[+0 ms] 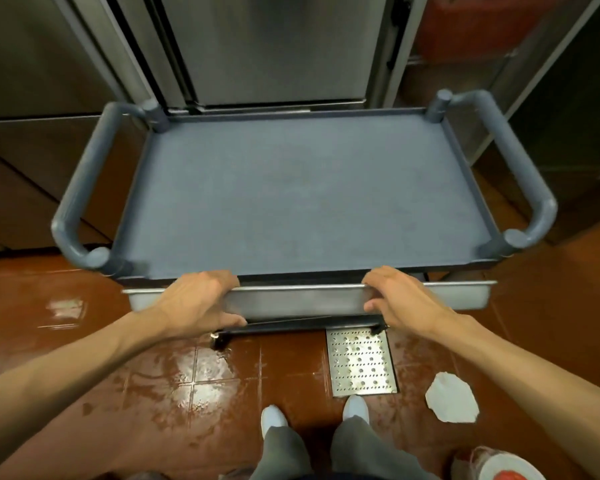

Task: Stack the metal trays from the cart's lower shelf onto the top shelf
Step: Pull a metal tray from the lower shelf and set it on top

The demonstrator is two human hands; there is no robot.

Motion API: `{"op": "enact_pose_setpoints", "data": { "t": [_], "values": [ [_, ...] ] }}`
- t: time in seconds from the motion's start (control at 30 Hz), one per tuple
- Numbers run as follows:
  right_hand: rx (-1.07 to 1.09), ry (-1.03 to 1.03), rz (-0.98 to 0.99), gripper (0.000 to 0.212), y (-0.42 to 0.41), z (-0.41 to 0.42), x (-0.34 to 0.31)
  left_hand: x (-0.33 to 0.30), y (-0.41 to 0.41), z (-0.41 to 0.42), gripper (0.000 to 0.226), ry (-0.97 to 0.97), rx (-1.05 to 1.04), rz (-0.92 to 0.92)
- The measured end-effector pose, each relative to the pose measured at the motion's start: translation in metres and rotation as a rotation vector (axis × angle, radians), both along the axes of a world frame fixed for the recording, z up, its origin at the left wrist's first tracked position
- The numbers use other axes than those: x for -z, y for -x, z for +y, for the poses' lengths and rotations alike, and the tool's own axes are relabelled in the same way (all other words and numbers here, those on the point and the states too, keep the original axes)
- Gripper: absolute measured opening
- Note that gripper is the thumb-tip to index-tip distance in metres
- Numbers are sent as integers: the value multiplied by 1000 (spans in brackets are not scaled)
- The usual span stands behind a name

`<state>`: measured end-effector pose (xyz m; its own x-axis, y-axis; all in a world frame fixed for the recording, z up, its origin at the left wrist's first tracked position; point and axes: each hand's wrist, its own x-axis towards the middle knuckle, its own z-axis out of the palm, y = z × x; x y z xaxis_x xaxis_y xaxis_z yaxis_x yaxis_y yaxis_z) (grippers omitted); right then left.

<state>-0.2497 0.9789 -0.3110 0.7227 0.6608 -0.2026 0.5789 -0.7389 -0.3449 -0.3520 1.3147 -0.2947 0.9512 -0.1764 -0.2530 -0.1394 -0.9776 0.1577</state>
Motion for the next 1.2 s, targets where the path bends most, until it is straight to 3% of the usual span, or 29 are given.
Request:
{"op": "enact_pose_setpoints", "data": {
  "t": [0.23, 0.47, 0.67, 0.8, 1.0, 1.2],
  "values": [
    [-38, -28, 55, 24, -10, 4, -85, -97, -2, 3, 68, -29, 15, -49],
    [-119, -82, 43, 28, -24, 12, -188, -188, -1, 8, 42, 160, 123, 80],
    [-206, -153, -42, 39, -53, 23, -298, -280, -28, 23, 56, 282, 116, -30],
    [-228, -199, -73, 44, -72, 30, -340, -321, -49, 28, 42, 365, 119, -89],
    [-158, -165, -261, 47, -100, 48, -331, -315, -81, 38, 36, 276, 122, -185],
    [19, -130, -355, 45, -117, 77, -229, -230, -119, 58, 49, -37, 142, -317]
  ]
}}
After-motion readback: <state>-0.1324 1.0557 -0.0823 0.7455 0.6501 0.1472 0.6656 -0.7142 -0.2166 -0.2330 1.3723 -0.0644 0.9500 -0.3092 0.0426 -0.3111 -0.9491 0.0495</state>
